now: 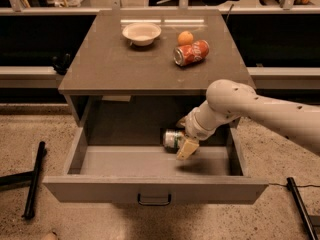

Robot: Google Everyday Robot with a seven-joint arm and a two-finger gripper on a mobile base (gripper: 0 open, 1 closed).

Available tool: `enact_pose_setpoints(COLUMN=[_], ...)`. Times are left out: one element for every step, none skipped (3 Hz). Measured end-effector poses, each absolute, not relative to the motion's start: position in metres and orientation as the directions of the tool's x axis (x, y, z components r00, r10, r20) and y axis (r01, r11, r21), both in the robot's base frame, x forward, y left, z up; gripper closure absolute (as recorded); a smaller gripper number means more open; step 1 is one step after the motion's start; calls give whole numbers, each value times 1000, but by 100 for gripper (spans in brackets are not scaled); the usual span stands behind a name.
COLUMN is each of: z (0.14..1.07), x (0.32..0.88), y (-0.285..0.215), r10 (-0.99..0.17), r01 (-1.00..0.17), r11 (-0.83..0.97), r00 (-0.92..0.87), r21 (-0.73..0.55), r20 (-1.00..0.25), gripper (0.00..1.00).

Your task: Pick 7up can from top drawer and place on counter

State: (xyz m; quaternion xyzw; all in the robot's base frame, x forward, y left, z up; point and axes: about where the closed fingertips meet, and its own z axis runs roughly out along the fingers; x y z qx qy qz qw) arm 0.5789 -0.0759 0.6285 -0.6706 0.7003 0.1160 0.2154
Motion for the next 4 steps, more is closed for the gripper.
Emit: enact_pose_setpoints(z=[616,615,645,708], x=[580,580,567,548], y=[-73,-73,-81,-99], r10=[-895,-900,-900,-901], r01=[-992,-992,-985,-959], r11=[72,68,40,6], r00=[-18,-14,38,118], r21=[-106,-109,-170,-283], r20=[-447,-436,-434,-418], gripper=[49,74,96,100])
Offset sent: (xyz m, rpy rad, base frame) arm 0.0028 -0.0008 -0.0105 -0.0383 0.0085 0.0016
